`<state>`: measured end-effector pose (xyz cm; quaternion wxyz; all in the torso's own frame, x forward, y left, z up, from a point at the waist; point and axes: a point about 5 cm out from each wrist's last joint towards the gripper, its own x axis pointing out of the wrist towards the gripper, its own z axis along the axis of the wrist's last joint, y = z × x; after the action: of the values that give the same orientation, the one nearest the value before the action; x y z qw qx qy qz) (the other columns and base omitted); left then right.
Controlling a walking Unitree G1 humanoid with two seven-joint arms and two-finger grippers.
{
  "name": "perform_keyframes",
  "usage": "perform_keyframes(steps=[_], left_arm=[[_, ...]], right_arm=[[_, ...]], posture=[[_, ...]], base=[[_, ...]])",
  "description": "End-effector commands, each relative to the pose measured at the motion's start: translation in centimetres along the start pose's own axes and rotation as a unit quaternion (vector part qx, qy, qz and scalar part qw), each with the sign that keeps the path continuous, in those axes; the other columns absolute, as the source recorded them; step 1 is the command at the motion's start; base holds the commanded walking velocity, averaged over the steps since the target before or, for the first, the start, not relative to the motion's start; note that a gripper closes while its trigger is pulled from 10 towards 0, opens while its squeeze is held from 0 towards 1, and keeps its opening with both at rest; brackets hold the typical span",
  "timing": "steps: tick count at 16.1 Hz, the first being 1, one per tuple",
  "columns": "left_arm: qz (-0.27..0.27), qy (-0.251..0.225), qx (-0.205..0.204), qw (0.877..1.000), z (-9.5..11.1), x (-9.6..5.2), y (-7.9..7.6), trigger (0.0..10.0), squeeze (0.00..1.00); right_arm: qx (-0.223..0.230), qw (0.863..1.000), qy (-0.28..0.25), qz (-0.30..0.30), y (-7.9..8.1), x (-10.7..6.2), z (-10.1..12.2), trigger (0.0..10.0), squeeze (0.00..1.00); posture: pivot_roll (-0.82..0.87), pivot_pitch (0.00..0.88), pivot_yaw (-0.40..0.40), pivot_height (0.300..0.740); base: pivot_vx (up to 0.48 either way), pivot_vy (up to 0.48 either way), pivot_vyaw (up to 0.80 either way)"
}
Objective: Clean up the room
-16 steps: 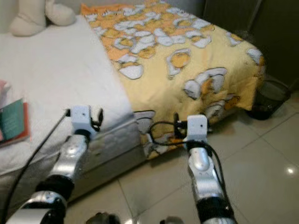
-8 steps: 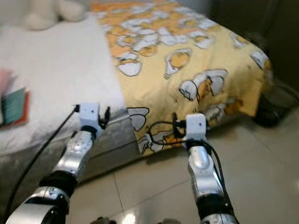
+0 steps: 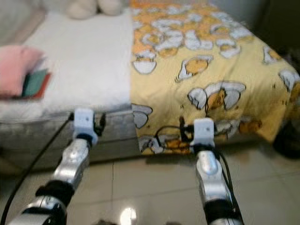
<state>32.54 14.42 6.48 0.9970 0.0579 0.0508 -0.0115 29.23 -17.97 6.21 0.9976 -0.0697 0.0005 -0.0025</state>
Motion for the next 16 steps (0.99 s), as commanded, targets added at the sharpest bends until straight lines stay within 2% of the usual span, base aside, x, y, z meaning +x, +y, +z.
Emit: perform_keyframes(steps=[1,5,11,12,14,16], left_arm=[[0.005,-0.007,0.008,1.0,0.3,0.1,0.4,10.0,0.0],[-0.004,0.003,0.005,1.0,-0.1,-0.2,0.0,10.0,0.0],[-0.007,0.019,0.003,1.0,-0.2,0.0,-0.3,10.0,0.0],[-0.031,0.015,0.0,0.999,-0.6,-0.4,-0.3,10.0,0.0],[-0.048,-0.026,0.001,0.999,0.0,-1.0,0.2,10.0,0.0],[-0.031,-0.074,-0.037,0.996,1.8,-0.8,1.2,10.0,0.0]], right_arm=[[0.006,1.0,-0.006,0.018,1.0,0.0,0.2,10.0,0.0],[0.002,1.0,0.001,0.025,0.9,-0.5,-0.3,10.0,0.0],[0.01,0.999,0.004,0.034,1.7,-0.3,-0.3,10.0,0.0],[0.016,0.999,0.006,0.031,1.5,-0.5,-0.5,10.0,0.0],[0.031,0.999,0.003,0.026,1.3,-1.1,-0.7,10.0,0.0],[0.066,0.997,-0.004,0.03,1.3,-1.4,-0.6,10.0,0.0]], posture=[[-0.2,0.0,0.068,0.74],[-0.19,0.0,0.063,0.74],[-0.19,0.0,0.073,0.74],[-0.2,0.0,0.079,0.74],[-0.21,0.0,0.087,0.74],[-0.21,0.0,0.085,0.74]], base=[[0.0,-0.461,0.54],[0.0,-0.458,0.52],[0.0,-0.445,0.5],[0.0,0.0,0.48],[0.0,0.0,0.48],[0.0,0.0,0.46]])
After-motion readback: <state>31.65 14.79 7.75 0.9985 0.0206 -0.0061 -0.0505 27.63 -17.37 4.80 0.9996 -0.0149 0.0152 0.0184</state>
